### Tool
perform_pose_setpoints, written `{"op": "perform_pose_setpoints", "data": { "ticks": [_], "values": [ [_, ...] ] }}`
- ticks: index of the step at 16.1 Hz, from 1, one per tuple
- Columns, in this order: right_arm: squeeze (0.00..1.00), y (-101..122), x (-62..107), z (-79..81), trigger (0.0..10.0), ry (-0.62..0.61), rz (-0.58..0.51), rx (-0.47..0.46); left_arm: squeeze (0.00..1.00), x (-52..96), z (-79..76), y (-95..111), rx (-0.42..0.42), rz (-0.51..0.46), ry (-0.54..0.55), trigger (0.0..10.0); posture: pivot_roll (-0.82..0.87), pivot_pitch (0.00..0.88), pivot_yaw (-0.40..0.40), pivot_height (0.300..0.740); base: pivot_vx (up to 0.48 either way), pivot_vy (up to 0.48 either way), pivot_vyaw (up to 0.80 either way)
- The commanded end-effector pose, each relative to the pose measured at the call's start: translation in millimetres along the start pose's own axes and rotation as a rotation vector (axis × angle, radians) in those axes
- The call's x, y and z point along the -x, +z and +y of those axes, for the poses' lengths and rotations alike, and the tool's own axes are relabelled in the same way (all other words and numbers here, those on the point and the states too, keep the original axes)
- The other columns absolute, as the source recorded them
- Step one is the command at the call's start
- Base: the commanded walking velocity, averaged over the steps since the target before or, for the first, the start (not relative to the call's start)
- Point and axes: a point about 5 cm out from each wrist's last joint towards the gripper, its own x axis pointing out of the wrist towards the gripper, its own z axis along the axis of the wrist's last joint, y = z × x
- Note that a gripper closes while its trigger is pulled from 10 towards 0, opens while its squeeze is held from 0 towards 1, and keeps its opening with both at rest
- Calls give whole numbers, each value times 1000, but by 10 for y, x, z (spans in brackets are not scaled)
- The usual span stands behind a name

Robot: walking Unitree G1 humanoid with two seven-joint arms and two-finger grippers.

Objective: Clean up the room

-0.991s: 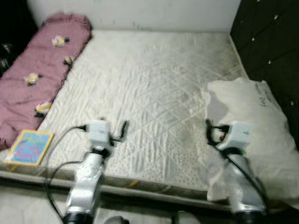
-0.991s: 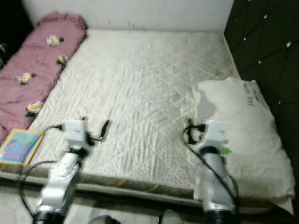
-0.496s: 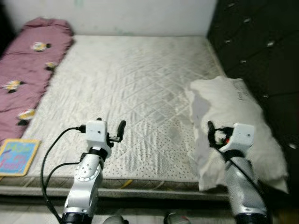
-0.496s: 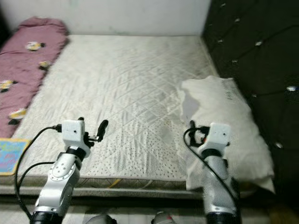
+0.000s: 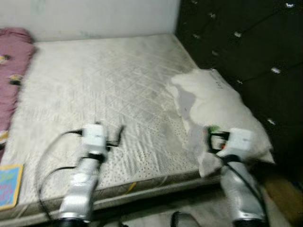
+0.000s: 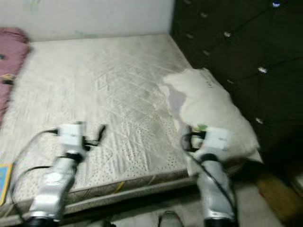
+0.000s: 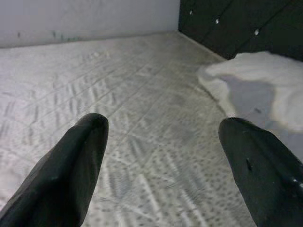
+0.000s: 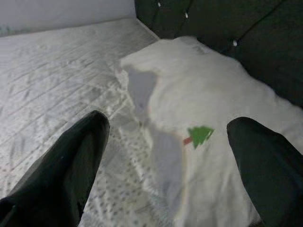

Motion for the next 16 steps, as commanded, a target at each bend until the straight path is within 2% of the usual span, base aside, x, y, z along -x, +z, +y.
{"op": "perform_pose_setpoints", "data": {
  "ticks": [1, 3, 7, 10, 16],
  "values": [
    [0, 43, -17, -85, 10000, -27, -11, 11, 0, -15, -66, 10, 8, -1, -18, 10000, -69, 89, 23, 740, 0, 420, -469],
    [0, 25, -15, -95, 10000, -27, -6, 11, 0, -5, -72, 3, 8, 1, -19, 10000, -64, 87, 20, 740, 0, 422, -444],
    [0, 41, -27, -35, 10000, -6, -19, -6, 0, -11, -64, 5, 4, -1, -15, 10000, -62, 80, 23, 740, 0, 422, 0],
    [0, 73, -24, -52, 10000, 18, -45, -2, 0, -1, -5, 15, -11, -5, 24, 10000, -60, 78, 25, 740, 0, 416, 0],
    [0, 87, -22, -5, 10000, 42, -59, -7, 0, 3, 16, 9, -18, -4, 38, 10000, -58, 80, 30, 740, 0, 404, 769]
  ]
}}
